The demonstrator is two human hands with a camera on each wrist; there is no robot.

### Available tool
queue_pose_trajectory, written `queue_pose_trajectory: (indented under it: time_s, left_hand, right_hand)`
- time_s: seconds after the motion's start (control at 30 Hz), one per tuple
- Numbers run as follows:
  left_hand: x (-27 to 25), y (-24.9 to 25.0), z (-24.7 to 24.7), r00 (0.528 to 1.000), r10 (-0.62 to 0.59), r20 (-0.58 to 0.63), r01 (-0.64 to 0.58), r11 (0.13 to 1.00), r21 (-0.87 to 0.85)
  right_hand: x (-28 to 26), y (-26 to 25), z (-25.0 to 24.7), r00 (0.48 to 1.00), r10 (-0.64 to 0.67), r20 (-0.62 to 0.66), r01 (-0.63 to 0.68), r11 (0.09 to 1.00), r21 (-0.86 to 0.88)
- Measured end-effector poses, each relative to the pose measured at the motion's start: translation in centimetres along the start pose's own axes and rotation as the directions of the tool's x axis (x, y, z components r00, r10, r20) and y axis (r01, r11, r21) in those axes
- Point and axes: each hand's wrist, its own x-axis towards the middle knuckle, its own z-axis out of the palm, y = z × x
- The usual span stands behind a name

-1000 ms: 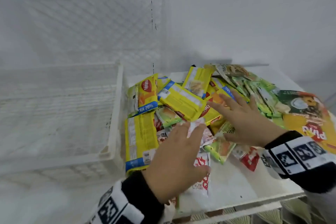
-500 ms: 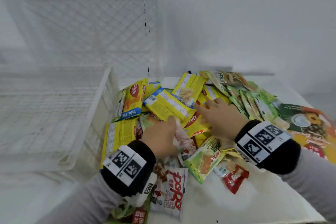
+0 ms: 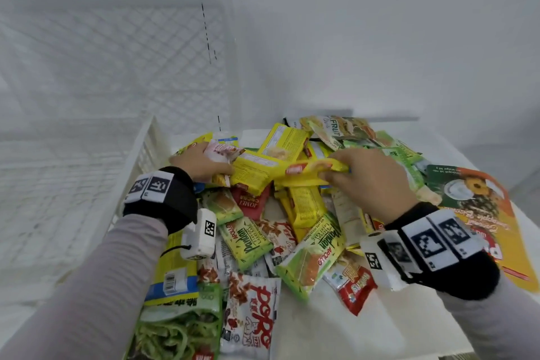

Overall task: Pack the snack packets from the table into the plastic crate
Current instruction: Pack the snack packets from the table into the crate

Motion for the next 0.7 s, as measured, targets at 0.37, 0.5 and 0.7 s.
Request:
queue_pose_trajectory:
  time_s: [0.37,0.5,0.7]
  left_hand:
    - [1.0,-1.5,-0.8,0.986,0.055,-0.159,-0.009,0.961,0.276]
    - [0.6,-0.8,-0.2,0.988,0.031,-0.148,0.013,0.959,0.284]
    - [-0.3,0.1,2.4,0.998,-0.049,0.045,0.020,0.863,0.505]
  right_hand:
    - [1.9,7.0,-0.9,0.950,0.290,-0.120,-0.311,0.921,-0.235]
    - [2.0,6.9,2.4,0.872,0.344,0.348,-0.294,0.937,-0.189]
    - [3.0,7.8,2.2,0.763,0.309,0.568,-0.377,0.926,0.001]
